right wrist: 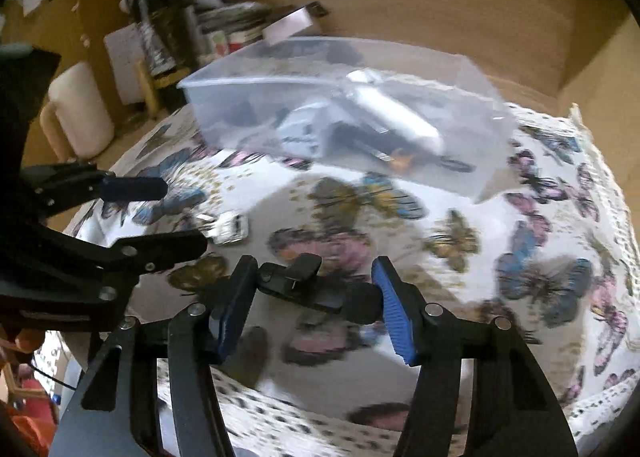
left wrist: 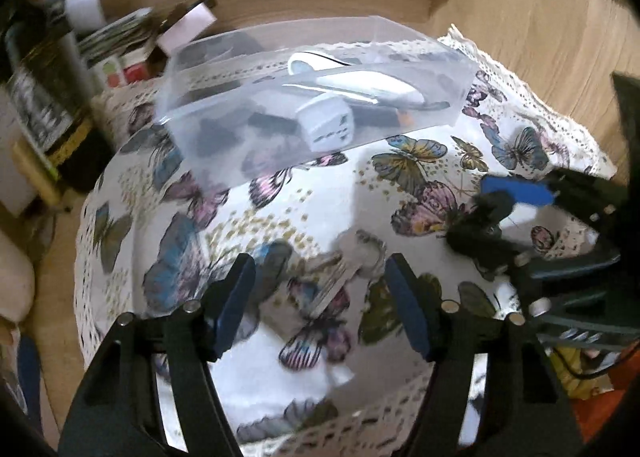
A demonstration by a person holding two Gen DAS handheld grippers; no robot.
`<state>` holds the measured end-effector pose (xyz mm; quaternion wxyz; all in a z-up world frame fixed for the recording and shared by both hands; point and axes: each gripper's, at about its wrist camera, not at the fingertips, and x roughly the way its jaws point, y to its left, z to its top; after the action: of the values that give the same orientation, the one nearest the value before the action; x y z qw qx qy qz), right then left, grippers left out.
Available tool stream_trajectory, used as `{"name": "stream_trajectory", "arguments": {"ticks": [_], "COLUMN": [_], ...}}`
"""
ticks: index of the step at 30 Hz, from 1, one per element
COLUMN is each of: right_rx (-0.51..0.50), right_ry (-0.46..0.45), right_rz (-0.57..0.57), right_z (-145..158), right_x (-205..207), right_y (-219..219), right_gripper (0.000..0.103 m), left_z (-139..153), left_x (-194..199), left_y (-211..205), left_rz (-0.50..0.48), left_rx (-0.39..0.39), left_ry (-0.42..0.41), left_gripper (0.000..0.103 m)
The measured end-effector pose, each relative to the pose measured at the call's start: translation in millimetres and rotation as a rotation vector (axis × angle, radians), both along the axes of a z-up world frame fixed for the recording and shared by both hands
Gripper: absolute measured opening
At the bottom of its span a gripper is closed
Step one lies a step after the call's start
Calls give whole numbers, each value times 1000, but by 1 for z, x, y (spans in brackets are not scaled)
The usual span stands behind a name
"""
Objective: Organize rigid objects
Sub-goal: 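Grasp the black gadget with the right tool while the left tool grasps the keys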
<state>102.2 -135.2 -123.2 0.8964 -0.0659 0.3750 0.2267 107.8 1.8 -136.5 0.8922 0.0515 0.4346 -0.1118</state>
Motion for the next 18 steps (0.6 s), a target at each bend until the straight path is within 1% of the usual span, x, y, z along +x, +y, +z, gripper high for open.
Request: {"name": "stream_trajectory", "arguments": {"ticks": [1, 3, 5, 6, 7, 9, 10, 11, 15, 18], "right_rx": [7, 20, 31, 34, 39, 43, 45, 47, 49, 52], "right_ry": [-6, -19, -29, -33, -39, -44, -46, -48, -59, -75], "right_rz": [-11, -29, -41, -42, -45, -47, -47, -46, -36, -27], "right_z": [3, 9, 14, 14, 16, 16, 17, 17, 18, 23], "right_x": [0, 1, 1, 1, 1, 3, 5, 6, 10, 12], "right_y": [-5, -15, -22, -23, -25, -26, -25, -24, -19, -18], "right_gripper": [56, 56, 56, 56, 56, 56, 56, 56, 56, 56], "left_z": [-1, -5, -10, -11, -11, -9, -9, -8, -6, -1], "left_x": [3, 8, 13, 13, 13, 11, 11, 10, 8, 6], "left_y": [-3, -11, -15, -15, -15, -14, -13, -13, -5, 2], "left_rz": [-15, -41, -57, -57, -61, -71, -72, -69, -43, -14], "left_rx": [7, 29, 29, 20, 15, 2, -6, -11, -47, -62], "left_ry": [2, 9, 37, 32, 29, 27, 28, 28, 29, 8], "left_gripper": [68, 64, 52, 52, 48, 36, 29, 25, 24, 24]}}
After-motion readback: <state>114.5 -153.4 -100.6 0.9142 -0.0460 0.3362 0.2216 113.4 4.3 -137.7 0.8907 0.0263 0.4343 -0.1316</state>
